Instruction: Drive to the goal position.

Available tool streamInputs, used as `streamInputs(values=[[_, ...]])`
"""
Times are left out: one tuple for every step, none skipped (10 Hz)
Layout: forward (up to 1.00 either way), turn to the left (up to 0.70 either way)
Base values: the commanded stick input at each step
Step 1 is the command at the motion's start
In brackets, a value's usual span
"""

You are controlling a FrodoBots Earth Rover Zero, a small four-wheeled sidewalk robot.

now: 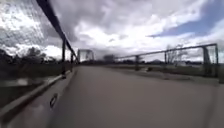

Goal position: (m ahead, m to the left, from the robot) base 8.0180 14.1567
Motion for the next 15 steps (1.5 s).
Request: streamInputs(values=[[1.0,0.0],[1.0,0.0],[1.0,0.0],[1.0,0.0],[1.0,0.0],[1.0,0.0],[1.0,0.0],[1.0,0.0],[1.0,0.0],[1.0,0.0],[1.0,0.0],[1.0,0.0],[1.0,0.0],[1.0,0.0],[1.0,0.0]])
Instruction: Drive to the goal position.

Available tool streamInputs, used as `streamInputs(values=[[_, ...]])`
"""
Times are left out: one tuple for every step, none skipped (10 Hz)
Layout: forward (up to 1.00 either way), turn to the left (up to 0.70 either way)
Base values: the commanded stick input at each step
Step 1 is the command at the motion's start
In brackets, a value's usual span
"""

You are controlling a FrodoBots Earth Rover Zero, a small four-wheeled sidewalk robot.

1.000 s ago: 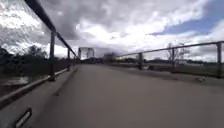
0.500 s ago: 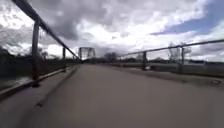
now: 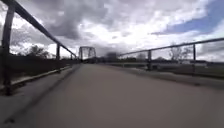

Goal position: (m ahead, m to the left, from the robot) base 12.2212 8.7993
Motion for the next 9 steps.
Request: streamInputs(values=[[1.0,0.0],[1.0,0.0],[1.0,0.0],[1.0,0.0],[1.0,0.0],[1.0,0.0],[1.0,0.0],[1.0,0.0],[1.0,0.0]])
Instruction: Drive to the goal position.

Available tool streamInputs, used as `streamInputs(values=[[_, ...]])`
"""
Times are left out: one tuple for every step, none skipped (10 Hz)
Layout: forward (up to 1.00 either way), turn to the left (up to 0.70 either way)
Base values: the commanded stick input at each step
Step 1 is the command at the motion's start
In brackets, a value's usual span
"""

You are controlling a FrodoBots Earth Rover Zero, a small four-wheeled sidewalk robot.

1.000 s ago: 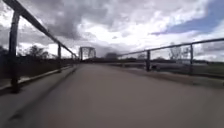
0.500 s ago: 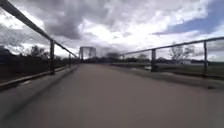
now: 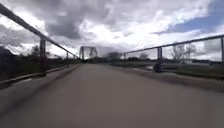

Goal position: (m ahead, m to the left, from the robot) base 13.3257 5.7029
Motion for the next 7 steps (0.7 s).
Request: streamInputs(values=[[1.0,0.0],[1.0,0.0],[1.0,0.0],[1.0,0.0],[1.0,0.0],[1.0,0.0],[1.0,0.0]])
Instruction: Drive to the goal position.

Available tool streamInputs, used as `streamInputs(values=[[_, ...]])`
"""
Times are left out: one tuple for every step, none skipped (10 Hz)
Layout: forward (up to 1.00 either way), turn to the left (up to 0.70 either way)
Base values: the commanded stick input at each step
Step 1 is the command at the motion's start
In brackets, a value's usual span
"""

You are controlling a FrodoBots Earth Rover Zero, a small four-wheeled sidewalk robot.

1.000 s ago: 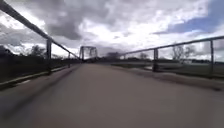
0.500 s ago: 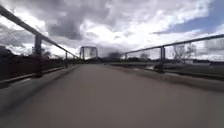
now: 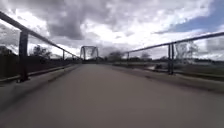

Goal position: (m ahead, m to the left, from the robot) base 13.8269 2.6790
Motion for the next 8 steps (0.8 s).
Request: streamInputs(values=[[1.0,0.0],[1.0,0.0],[1.0,0.0],[1.0,0.0],[1.0,0.0],[1.0,0.0],[1.0,0.0],[1.0,0.02]])
